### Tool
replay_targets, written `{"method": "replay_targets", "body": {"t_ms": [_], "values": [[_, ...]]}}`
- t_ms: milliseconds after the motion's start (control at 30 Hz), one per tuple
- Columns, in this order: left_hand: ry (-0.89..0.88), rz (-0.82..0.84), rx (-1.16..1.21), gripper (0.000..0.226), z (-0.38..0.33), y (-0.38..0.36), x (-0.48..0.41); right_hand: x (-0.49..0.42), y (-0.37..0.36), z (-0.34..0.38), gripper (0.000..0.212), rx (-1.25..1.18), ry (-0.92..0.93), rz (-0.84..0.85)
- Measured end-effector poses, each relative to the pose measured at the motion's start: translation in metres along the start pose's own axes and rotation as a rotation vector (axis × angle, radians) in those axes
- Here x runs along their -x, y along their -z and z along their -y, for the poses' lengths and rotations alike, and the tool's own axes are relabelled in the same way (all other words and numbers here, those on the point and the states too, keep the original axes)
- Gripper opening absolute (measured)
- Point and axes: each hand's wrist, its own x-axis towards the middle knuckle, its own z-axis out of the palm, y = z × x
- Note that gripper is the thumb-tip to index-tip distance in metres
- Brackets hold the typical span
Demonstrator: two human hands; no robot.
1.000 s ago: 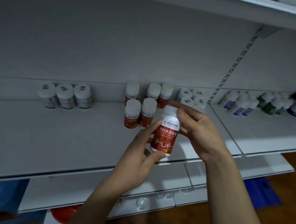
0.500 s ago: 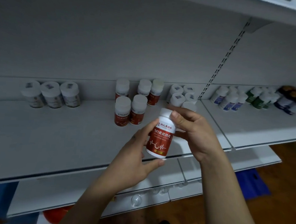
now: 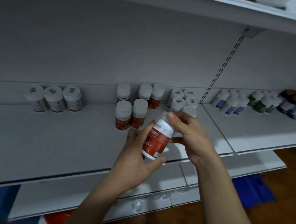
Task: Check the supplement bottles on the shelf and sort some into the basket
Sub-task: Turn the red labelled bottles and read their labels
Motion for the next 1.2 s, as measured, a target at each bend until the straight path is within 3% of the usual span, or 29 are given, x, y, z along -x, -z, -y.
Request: {"method": "replay_targets", "body": {"t_ms": [233, 433, 600, 700, 800, 867, 967, 1100, 1200], "values": [[0.097, 0.021, 0.239, 0.075, 0.002, 0.004, 0.001, -0.008, 0.006, -0.002, 0.038, -0.103, -0.010, 0.045], [0.130, -0.037, 0.418, 0.045, 0.000, 0.004, 0.000, -0.008, 0.015, -0.006, 0.037, -0.139, -0.011, 0.127], [0.152, -0.116, 0.564, 0.036, -0.003, 0.005, -0.005, -0.008, 0.020, -0.011, 0.056, -0.258, 0.083, 0.247], [0.202, -0.125, 0.639, 0.030, -0.008, 0.007, -0.007, -0.008, 0.019, -0.009, 0.030, -0.265, 0.124, 0.257], [0.195, -0.054, 0.432, 0.031, -0.008, 0.009, -0.010, -0.009, 0.009, -0.002, 0.031, -0.155, 0.108, 0.133], [0.179, 0.003, 0.180, 0.045, -0.009, 0.009, -0.011, -0.009, 0.002, 0.001, 0.033, -0.033, 0.075, 0.010], [0.169, 0.010, 0.029, 0.064, -0.011, 0.006, -0.010, -0.010, -0.007, 0.003, 0.027, 0.073, 0.041, -0.083], [0.142, -0.094, -0.009, 0.059, -0.008, 0.008, -0.011, -0.009, -0.013, 0.007, 0.024, 0.100, 0.025, -0.062], [0.182, -0.101, 0.167, 0.054, -0.008, 0.012, -0.009, -0.010, -0.010, 0.011, 0.022, 0.105, 0.058, 0.009]]}}
